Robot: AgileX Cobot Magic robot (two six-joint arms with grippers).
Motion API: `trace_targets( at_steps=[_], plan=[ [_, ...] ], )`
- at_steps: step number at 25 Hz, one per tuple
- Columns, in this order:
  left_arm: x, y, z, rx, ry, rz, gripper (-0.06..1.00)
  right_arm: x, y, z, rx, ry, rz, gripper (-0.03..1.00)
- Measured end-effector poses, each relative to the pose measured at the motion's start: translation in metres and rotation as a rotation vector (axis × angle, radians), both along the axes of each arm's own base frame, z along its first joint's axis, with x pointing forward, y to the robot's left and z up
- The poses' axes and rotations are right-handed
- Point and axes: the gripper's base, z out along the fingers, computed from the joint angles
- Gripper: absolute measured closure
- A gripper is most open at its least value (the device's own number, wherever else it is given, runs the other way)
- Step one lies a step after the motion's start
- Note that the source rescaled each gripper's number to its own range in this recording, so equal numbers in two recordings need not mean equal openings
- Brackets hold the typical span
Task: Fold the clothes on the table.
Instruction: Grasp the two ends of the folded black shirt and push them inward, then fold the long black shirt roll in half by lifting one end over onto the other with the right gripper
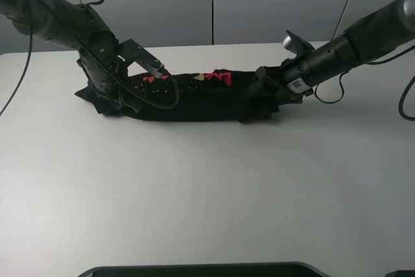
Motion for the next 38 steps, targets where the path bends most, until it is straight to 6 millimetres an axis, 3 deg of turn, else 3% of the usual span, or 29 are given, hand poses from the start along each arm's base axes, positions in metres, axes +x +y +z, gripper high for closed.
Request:
trace_targets(
  at_steps=[5, 7, 10, 12, 13, 21, 25, 30, 38],
  plan=[
    [0.000, 0.000, 0.000, 0.000, 0.000, 0.000, 0.28, 0.001, 0.007, -0.005, 0.050, 0.019, 0.015, 0.11],
    [0.000, 0.000, 0.000, -0.001, 0.001, 0.001, 0.28, 0.000, 0.012, -0.007, 0.052, 0.015, 0.036, 0.16],
    [0.000, 0.000, 0.000, -0.004, 0.002, 0.007, 0.28, -0.002, 0.018, -0.010, 0.041, -0.009, 0.082, 0.45],
    [0.000, 0.000, 0.000, -0.004, 0.005, 0.003, 0.28, 0.001, 0.019, -0.009, 0.034, -0.034, 0.099, 0.78],
    [0.000, 0.000, 0.000, -0.004, 0.006, 0.001, 0.28, 0.003, 0.019, -0.008, 0.028, -0.045, 0.102, 0.84],
    [-0.001, -0.001, 0.000, 0.008, 0.035, -0.079, 0.28, 0.006, 0.009, -0.011, -0.154, -0.025, 0.096, 0.84],
    [-0.007, -0.014, 0.000, 0.030, 0.054, -0.160, 0.28, 0.007, -0.001, -0.003, -0.283, -0.011, 0.061, 0.84],
    [-0.016, -0.048, 0.005, 0.036, 0.054, -0.225, 0.28, 0.008, -0.018, 0.005, -0.423, -0.004, 0.035, 0.84],
    [-0.020, -0.127, 0.028, -0.031, 0.002, -0.318, 0.27, 0.008, -0.080, 0.034, -0.590, -0.006, -0.041, 0.84]
  ],
)
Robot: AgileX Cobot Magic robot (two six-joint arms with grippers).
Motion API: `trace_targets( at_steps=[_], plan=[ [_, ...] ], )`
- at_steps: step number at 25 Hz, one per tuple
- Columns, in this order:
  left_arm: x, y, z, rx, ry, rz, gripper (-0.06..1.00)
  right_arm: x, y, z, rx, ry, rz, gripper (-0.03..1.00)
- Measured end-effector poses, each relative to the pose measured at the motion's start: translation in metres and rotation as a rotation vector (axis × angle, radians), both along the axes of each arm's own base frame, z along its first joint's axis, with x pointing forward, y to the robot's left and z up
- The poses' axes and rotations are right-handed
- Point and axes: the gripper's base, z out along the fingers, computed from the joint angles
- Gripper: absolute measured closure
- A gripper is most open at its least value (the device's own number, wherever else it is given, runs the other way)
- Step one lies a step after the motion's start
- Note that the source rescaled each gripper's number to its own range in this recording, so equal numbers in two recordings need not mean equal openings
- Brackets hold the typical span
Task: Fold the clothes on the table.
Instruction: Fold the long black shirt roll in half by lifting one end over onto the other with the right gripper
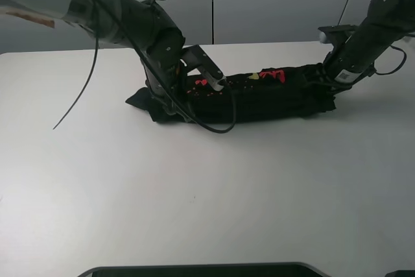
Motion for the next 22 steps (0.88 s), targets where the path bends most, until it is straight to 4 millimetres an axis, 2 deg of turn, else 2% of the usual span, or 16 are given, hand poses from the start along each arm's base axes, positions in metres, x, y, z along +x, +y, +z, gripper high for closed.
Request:
trace_targets(
  at_steps=[2, 5, 9, 11, 15, 20, 22],
  plan=[
    [-0.001, -0.018, 0.014, -0.031, -0.022, -0.023, 0.26, -0.001, -0.012, 0.015, -0.019, -0.034, -0.018, 0.84],
    [0.000, -0.041, 0.039, -0.097, -0.048, -0.044, 0.26, -0.005, -0.015, 0.045, -0.021, -0.096, -0.027, 0.84],
    [0.000, -0.057, 0.072, -0.121, -0.040, -0.047, 0.26, -0.013, 0.000, 0.077, 0.036, -0.151, 0.013, 0.84],
    [0.001, -0.057, 0.087, -0.102, -0.029, -0.033, 0.26, -0.017, 0.009, 0.087, 0.058, -0.170, 0.030, 0.84],
    [-0.002, -0.052, 0.129, -0.131, -0.084, -0.033, 0.26, -0.019, 0.025, 0.091, 0.082, -0.174, 0.071, 0.84],
    [-0.018, -0.030, 0.208, -0.205, -0.230, -0.039, 0.26, -0.026, 0.065, 0.093, 0.142, -0.178, 0.168, 0.84],
    [-0.025, -0.018, 0.233, -0.197, -0.284, -0.035, 0.26, -0.030, 0.084, 0.094, 0.181, -0.178, 0.206, 0.84]
  ],
)
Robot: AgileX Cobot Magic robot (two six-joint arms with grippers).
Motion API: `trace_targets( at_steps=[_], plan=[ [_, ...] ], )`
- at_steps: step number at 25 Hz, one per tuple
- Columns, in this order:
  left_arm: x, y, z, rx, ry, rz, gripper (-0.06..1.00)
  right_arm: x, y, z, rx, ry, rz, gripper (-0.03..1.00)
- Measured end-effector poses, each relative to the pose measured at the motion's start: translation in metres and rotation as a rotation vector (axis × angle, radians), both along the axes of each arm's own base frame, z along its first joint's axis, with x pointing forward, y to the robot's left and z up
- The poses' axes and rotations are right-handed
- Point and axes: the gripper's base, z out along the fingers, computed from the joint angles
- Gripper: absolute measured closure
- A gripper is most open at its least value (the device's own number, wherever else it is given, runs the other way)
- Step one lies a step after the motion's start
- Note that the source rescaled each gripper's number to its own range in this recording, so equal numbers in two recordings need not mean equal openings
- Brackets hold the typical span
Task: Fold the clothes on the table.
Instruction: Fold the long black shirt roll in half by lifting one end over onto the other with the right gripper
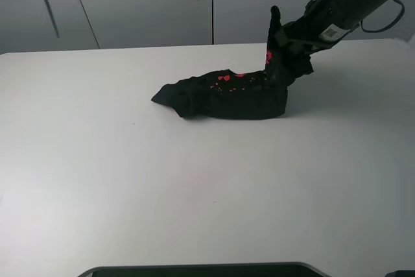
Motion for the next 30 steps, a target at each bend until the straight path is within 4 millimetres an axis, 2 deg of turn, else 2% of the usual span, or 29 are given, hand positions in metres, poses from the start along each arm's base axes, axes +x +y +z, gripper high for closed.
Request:
trace_targets(
  at_steps=[6, 10, 13, 18, 25, 30],
  plan=[
    [-0.013, 0.032, 0.049, -0.039, -0.090, 0.040, 0.26, -0.013, 0.054, 0.005, 0.096, -0.044, 0.086, 0.84],
    [-0.024, 0.046, 0.071, -0.057, -0.138, 0.053, 0.26, -0.019, 0.081, 0.008, 0.150, -0.089, 0.099, 0.84],
    [-0.030, 0.054, 0.083, -0.061, -0.162, 0.061, 0.26, -0.020, 0.093, 0.001, 0.168, -0.091, 0.097, 0.84],
    [-0.037, 0.061, 0.094, -0.081, -0.180, 0.071, 0.26, -0.009, 0.110, -0.023, 0.167, -0.051, 0.100, 0.84],
    [-0.037, 0.062, 0.095, -0.083, -0.180, 0.071, 0.26, 0.020, 0.141, -0.054, 0.199, -0.010, 0.087, 0.84],
    [-0.037, 0.062, 0.095, -0.082, -0.178, 0.072, 0.26, 0.037, 0.152, -0.080, 0.219, 0.035, 0.064, 0.84]
  ],
)
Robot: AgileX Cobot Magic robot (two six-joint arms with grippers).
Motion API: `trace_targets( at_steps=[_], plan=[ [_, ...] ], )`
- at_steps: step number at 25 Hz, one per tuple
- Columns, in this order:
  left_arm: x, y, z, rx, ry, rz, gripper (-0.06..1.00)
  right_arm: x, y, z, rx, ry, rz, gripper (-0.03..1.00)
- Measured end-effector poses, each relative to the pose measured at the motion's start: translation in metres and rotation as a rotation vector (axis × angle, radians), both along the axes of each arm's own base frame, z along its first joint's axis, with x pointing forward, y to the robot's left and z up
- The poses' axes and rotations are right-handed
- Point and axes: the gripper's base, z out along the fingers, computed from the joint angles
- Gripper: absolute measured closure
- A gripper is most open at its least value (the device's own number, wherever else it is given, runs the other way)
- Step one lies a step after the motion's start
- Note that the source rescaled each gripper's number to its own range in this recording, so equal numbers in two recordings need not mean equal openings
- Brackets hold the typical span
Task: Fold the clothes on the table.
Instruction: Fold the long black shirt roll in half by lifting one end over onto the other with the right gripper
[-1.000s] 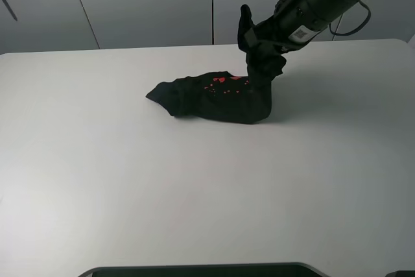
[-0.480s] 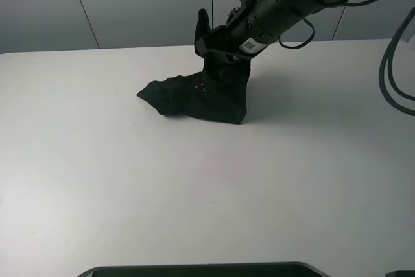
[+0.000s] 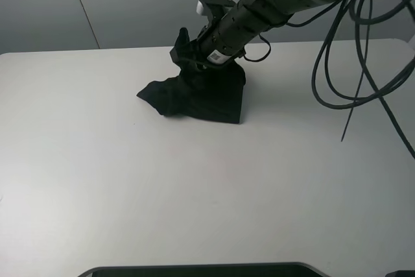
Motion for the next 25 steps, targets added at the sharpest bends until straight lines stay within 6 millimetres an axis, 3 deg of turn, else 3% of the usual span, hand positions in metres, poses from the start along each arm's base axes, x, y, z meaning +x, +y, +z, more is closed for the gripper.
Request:
trace_targets(
  at_steps=[5, 10, 11, 13, 16, 18, 22, 25],
  plan=[
    [0.000, 0.000, 0.000, -0.001, 0.001, -0.001, 0.26, 0.000, 0.002, -0.025, -0.018, 0.067, 0.012, 0.84],
    [0.000, -0.001, 0.001, -0.007, -0.007, -0.005, 0.26, -0.007, 0.011, -0.032, -0.034, 0.054, 0.092, 0.83],
    [0.000, -0.001, 0.001, -0.007, -0.007, -0.005, 0.26, -0.010, 0.015, -0.032, -0.037, 0.043, 0.116, 0.79],
    [0.000, -0.001, 0.001, -0.006, -0.009, -0.005, 0.26, -0.017, 0.025, -0.031, -0.030, 0.025, 0.173, 0.61],
    [0.000, -0.001, 0.001, -0.006, -0.009, -0.005, 0.26, -0.029, 0.043, -0.029, 0.019, 0.032, 0.210, 0.24],
    [0.000, -0.001, 0.001, -0.006, -0.009, -0.005, 0.26, -0.035, 0.052, -0.026, 0.051, 0.026, 0.248, 0.15],
    [0.001, -0.001, 0.001, -0.005, -0.010, -0.004, 0.26, -0.042, 0.064, -0.020, 0.081, 0.010, 0.344, 0.18],
    [0.001, 0.000, 0.001, -0.003, -0.011, -0.003, 0.26, -0.043, 0.065, -0.011, 0.091, -0.002, 0.379, 0.27]
  ],
)
